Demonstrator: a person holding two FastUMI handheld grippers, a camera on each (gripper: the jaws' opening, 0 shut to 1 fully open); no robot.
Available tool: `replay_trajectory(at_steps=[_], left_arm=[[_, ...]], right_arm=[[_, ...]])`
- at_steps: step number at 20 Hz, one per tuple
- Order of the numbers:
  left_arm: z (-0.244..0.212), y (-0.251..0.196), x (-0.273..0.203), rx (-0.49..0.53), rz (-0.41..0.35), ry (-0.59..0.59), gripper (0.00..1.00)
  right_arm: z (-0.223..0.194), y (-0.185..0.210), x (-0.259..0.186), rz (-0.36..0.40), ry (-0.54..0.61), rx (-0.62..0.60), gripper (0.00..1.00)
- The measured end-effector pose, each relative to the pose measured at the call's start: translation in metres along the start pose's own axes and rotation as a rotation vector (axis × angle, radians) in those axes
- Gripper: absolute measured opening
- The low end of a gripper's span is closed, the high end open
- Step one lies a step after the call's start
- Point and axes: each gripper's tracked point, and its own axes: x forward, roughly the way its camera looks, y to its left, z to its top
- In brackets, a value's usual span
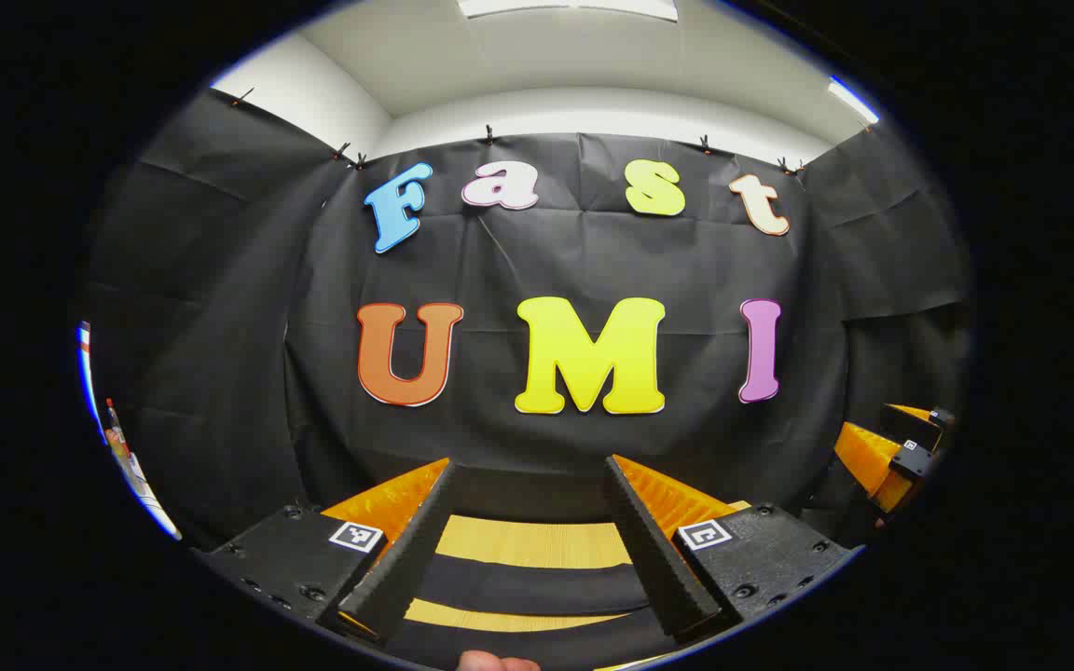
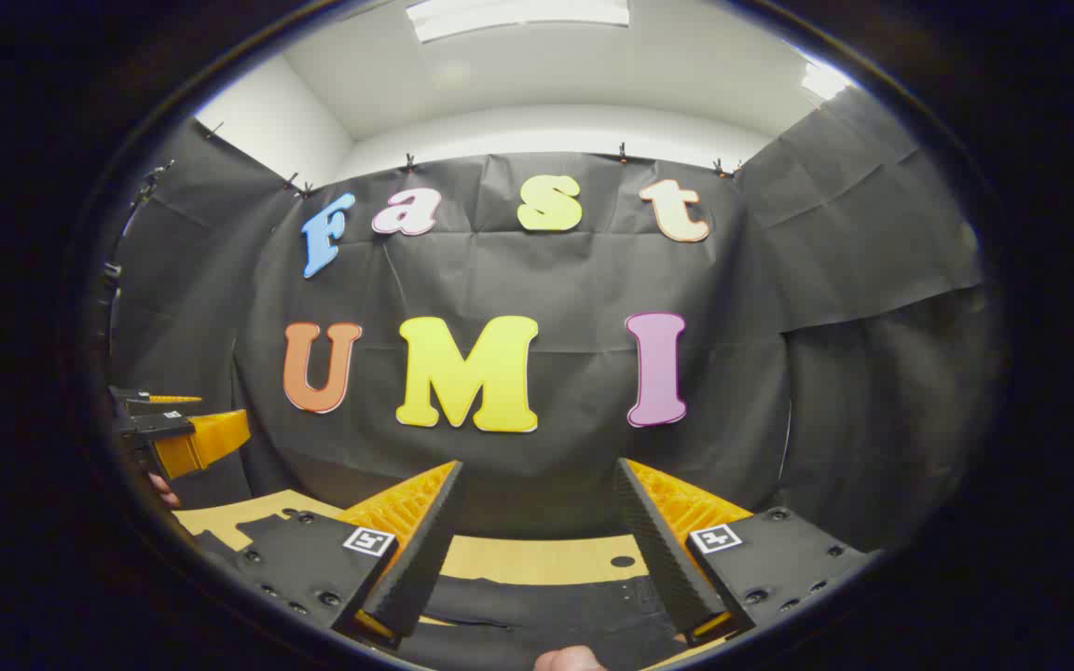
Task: Grasp the waist and the cuffs of the jeans and fold them to make the two legs overlap; first hold the waist and fold one-third of the jeans toward the cuffs, then hold the cuffs and fold the remaining one-third in the same direction to finish folding.
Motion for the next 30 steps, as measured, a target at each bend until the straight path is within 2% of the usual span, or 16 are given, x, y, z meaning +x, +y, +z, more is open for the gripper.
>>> replay_trajectory(at_steps=[6,8,13,15,18,20,21,22,23,24,30], left_arm=[[-0.001,-0.001,-0.003,-0.004,0.008,0.004,0.99],[0.000,-0.002,-0.004,-0.004,0.010,0.004,0.99],[0.001,-0.005,-0.004,0.004,0.009,0.001,0.99],[0.004,-0.006,-0.005,0.006,0.010,-0.004,0.99],[0.005,-0.006,-0.005,0.011,0.014,-0.009,0.99],[0.005,-0.006,-0.008,0.009,0.017,-0.016,0.99],[0.005,-0.005,-0.009,0.008,0.019,-0.017,0.99],[0.004,-0.005,-0.010,0.009,0.022,-0.015,0.99],[0.003,-0.004,-0.011,0.010,0.025,-0.012,0.99],[0.000,-0.003,-0.012,0.011,0.028,-0.006,0.99],[-0.004,-0.007,-0.014,0.017,0.044,0.017,0.99]], right_arm=[[0.000,-0.003,-0.004,0.006,-0.003,-0.010,1.00],[0.001,-0.004,-0.004,0.005,-0.004,-0.012,0.94],[0.001,-0.009,-0.005,0.002,-0.004,-0.012,0.98],[0.001,-0.010,-0.005,0.003,-0.005,-0.011,0.94],[0.001,-0.011,-0.005,0.004,-0.006,-0.011,0.94],[-0.003,-0.012,-0.005,0.010,0.006,-0.005,0.99],[-0.005,-0.013,-0.005,0.009,0.013,-0.005,0.99],[-0.005,-0.014,-0.005,0.009,0.013,-0.004,0.94],[-0.005,-0.017,-0.007,0.009,0.013,-0.007,0.99],[-0.005,-0.019,-0.009,0.010,0.012,-0.011,0.94],[-0.013,-0.040,-0.012,0.013,0.028,-0.005,0.94]])
